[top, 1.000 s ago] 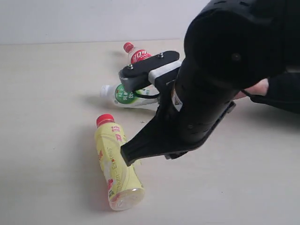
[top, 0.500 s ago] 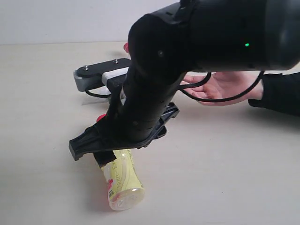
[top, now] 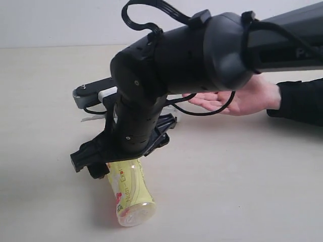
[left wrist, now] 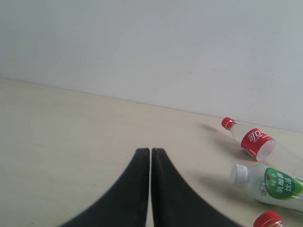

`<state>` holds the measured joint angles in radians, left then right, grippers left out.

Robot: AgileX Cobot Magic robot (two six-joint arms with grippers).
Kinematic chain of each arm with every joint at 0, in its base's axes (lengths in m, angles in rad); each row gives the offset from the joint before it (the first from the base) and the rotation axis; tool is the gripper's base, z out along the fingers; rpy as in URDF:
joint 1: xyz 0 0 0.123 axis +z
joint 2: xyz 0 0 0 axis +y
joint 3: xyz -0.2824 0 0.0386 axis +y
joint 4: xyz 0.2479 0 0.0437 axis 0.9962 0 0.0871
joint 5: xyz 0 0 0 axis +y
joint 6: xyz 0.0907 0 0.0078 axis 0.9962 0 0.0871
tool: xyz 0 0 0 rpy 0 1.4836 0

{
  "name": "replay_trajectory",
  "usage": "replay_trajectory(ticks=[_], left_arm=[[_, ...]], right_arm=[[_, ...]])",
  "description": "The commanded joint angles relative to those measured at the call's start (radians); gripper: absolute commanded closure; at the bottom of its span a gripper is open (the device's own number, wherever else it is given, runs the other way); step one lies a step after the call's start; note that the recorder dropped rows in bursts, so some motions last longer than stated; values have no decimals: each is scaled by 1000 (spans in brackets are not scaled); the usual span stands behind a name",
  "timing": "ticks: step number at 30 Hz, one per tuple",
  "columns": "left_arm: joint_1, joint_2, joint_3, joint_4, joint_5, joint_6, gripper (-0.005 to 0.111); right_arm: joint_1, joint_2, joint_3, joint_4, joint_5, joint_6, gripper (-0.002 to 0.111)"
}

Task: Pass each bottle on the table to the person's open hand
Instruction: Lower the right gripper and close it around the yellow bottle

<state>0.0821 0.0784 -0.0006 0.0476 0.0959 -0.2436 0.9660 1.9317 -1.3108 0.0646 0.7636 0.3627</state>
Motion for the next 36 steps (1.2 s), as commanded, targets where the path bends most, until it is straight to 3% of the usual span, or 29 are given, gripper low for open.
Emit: replay_trajectory(ticks=[1, 29, 31, 33, 36], left_arm=[[2, 5, 1, -6, -9, 0, 103], [2, 5, 1, -6, -9, 0, 103], [2, 5, 1, -6, -9, 0, 103], [2, 5, 1, -6, -9, 0, 103], [2, 5, 1, -6, -9, 0, 103]], right_arm=[[0, 32, -14, -82, -32, 93, 25], [0, 141, -14, -87, -11, 109, 26], [0, 139, -14, -82, -10, 109, 33], [0, 139, -14, -65, -1, 109, 52], [0, 139, -14, -56, 27, 109, 91]])
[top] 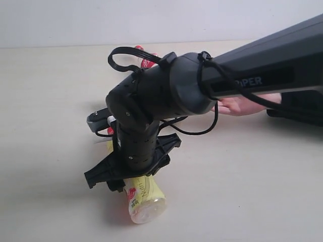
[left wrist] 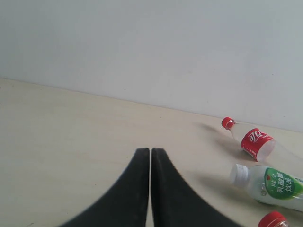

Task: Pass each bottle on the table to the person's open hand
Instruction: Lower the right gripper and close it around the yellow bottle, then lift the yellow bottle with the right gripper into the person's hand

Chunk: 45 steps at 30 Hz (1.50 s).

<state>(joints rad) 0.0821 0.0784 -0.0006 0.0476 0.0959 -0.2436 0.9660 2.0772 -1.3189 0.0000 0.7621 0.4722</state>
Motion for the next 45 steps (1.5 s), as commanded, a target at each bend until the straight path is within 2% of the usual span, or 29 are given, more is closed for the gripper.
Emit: replay_trajectory(ticks=[1, 2, 11, 20, 24, 27, 30, 41, 45], left_arm=[[2, 5, 1, -6, -9, 0, 103], [2, 5, 1, -6, -9, 0, 103], [2, 5, 1, -6, -9, 0, 103], [2, 5, 1, -6, -9, 0, 103], [2, 5, 1, -6, -9, 0, 103], [2, 5, 1, -6, -9, 0, 103], [2, 5, 1, -6, -9, 0, 103], [2, 5, 1, -6, -9, 0, 103], [2, 5, 1, -6, -9, 0, 103]], right_arm=[[0, -6, -6, 9, 28, 0, 99], [0, -6, -6, 9, 28, 0, 108], [0, -90, -6, 76, 83, -94, 108], [0, -329, -6, 60, 180, -110, 108], [0, -454, -6, -50, 250, -97, 108], [-15, -548, -6, -253, 358, 15, 108], [-81, -610, -6, -319, 459, 53, 108], [-346, -598, 12, -229, 459, -171, 108], [-420, -538, 56, -212, 342, -217, 108]])
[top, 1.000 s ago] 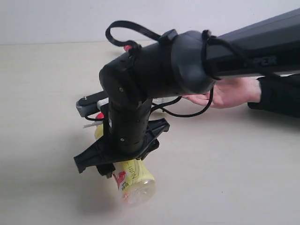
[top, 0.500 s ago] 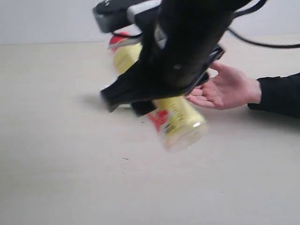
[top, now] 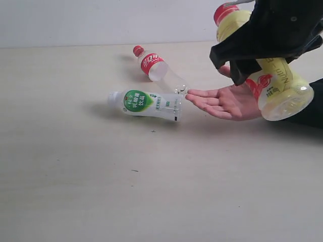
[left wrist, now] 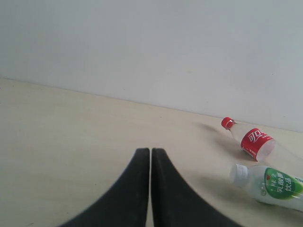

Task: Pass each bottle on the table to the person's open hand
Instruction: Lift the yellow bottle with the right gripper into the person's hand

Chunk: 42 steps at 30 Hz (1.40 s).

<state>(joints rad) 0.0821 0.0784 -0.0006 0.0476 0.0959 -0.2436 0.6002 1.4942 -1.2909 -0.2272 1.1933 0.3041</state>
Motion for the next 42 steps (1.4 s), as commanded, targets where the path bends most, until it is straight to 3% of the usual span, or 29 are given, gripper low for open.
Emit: replay_trajectory(ticks=[1, 16, 42], left_arm=[[2, 5, 1, -6, -9, 0, 103], [2, 5, 1, -6, -9, 0, 103], [2, 5, 1, -6, -9, 0, 103]], right_arm=[[-64, 60, 29, 17, -98, -55, 108], [-114, 334, 29, -18, -287, -73, 108], [-149, 357, 29, 18, -364, -71, 108]])
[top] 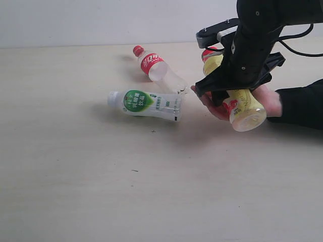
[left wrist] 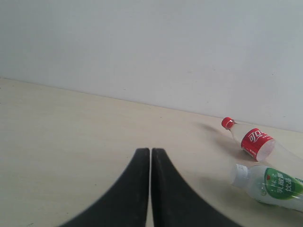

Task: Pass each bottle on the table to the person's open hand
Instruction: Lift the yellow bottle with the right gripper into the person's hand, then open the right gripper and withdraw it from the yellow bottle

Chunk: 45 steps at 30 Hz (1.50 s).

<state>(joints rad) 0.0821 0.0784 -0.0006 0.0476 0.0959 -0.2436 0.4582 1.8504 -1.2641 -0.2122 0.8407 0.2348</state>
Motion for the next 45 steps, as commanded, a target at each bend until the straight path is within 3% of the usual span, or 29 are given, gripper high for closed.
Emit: replay_trajectory(ticks=[1, 12, 24, 33, 45], left_arm=[[2, 5, 1, -6, -9, 0, 103], [2, 5, 1, -6, -9, 0, 103], [2, 5, 1, -6, -9, 0, 103], [2, 5, 1, -6, -9, 0, 103], [2, 5, 1, -6, -9, 0, 103]], right_arm=[[-7, 1, 3, 3, -12, -2, 106], [-7, 48, 3, -15, -18, -2, 78], [-4, 46, 3, -15, -21, 0, 31], [-4, 46, 3, -17, -18, -4, 18], [-4, 21, 0, -53, -28, -6, 17]])
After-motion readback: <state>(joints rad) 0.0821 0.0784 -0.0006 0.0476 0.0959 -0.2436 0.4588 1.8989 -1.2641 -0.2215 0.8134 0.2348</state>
